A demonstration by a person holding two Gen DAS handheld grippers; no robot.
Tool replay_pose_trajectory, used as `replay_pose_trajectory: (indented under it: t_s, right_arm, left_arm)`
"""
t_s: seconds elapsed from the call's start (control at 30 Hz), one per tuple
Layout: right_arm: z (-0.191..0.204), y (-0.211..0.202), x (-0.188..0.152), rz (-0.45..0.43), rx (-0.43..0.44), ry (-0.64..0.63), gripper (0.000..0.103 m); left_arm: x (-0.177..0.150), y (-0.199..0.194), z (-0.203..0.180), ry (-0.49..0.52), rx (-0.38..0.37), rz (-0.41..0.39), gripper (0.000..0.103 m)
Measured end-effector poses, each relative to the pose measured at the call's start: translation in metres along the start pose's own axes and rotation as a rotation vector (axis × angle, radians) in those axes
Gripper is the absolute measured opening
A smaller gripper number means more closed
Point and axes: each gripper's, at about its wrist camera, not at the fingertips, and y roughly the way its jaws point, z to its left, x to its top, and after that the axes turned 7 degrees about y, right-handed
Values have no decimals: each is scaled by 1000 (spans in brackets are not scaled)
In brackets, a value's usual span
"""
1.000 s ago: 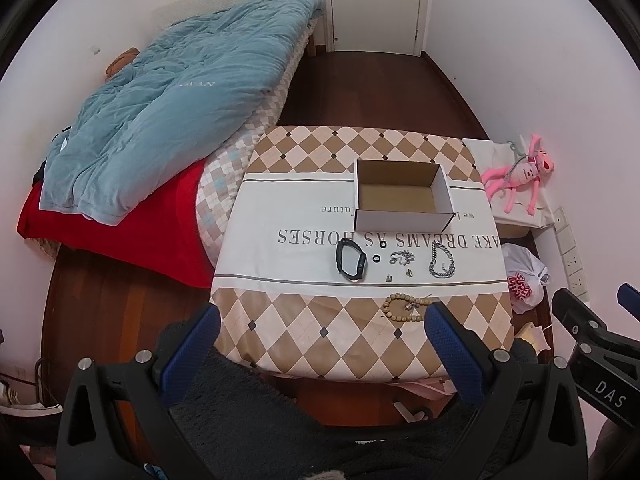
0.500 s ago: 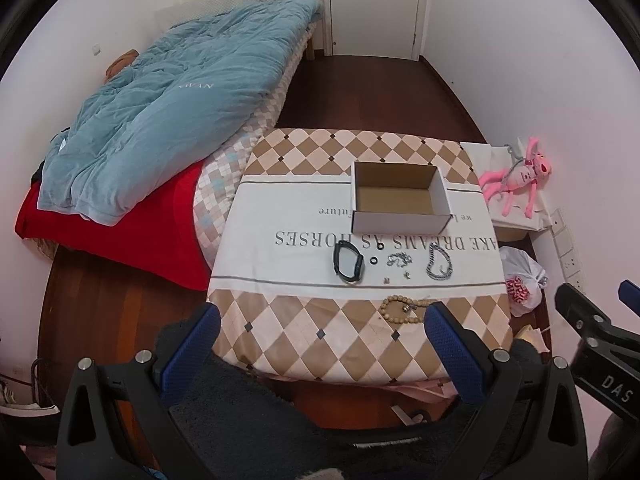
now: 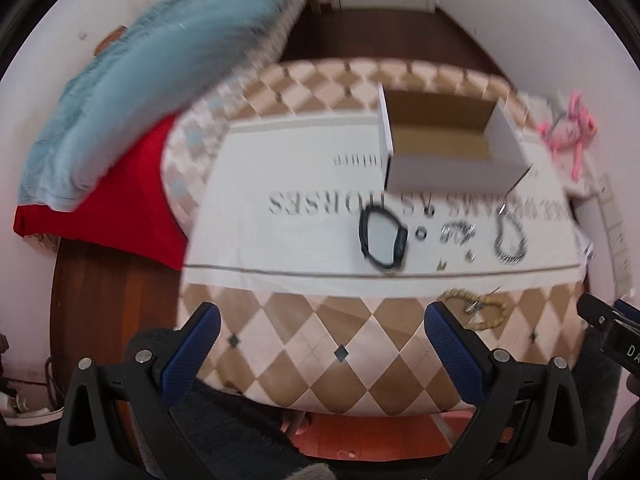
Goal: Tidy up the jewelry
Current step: 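Lower the right gripper onto the wooden bead bracelet and close it, then lower the left gripper onto the black watch strap and close it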
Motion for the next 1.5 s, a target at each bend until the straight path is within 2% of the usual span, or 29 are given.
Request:
replay_pose_trajectory:
  t_s: [0.07, 0.23, 0.37, 0.43, 0.47, 0.53, 0.6, 0.63, 0.67, 0.9, 1.03, 1.13, 1.33, 1.4, 1.43, 1.5]
  right_arm:
    - [2, 29, 0, 47, 33, -6, 75]
    - [24, 85, -9, 139, 41, -63, 64]
    - [41, 112, -18, 164, 13, -105, 57]
    - [46, 120, -20, 170, 9, -114, 46]
    - [48, 121, -20, 168, 5, -117, 45]
    - [57, 121, -21, 151, -15, -150, 36]
    - [66, 123, -21, 131, -53, -186, 25]
    - [69, 122, -22, 122, -57, -200, 15]
    - [74, 121, -22, 118, -59, -208, 10]
    - [68, 116, -13, 76, -126, -158, 10]
    - [35, 109, 6, 70, -156, -10, 10]
    - [23, 109, 13, 88, -162, 42, 10]
    - [19, 110, 21, 96, -168, 67, 10]
    - [19, 110, 24, 93, -158, 62, 10]
    - [16, 114, 28, 91, -149, 62, 10]
    - [9, 122, 37, 92, -134, 60, 10]
  left_arm:
    - [0, 20, -5, 1, -1, 29, 103]
    - [-2, 52, -3, -20, 8, 93, 103]
    - [-6, 66, 7, -31, 15, 127, 103]
    - [-8, 72, 12, -36, 16, 144, 103]
    - [-10, 74, 14, -37, 17, 150, 103]
    - [-9, 79, 16, -37, 17, 159, 103]
    - [-9, 83, 18, -37, 4, 167, 103]
    - [-8, 85, 19, -35, -2, 170, 103]
    - [-8, 87, 19, -33, -16, 172, 103]
    - [4, 92, 15, 16, -115, 159, 103]
    - [21, 93, 15, 25, -159, 137, 102]
    - [33, 90, 8, 36, -204, 112, 102]
    - [57, 99, -18, 76, -183, 98, 97]
    - [62, 103, -21, 80, -164, 101, 83]
    - [64, 106, -23, 85, -150, 103, 69]
    - [67, 109, -28, 94, -131, 109, 56]
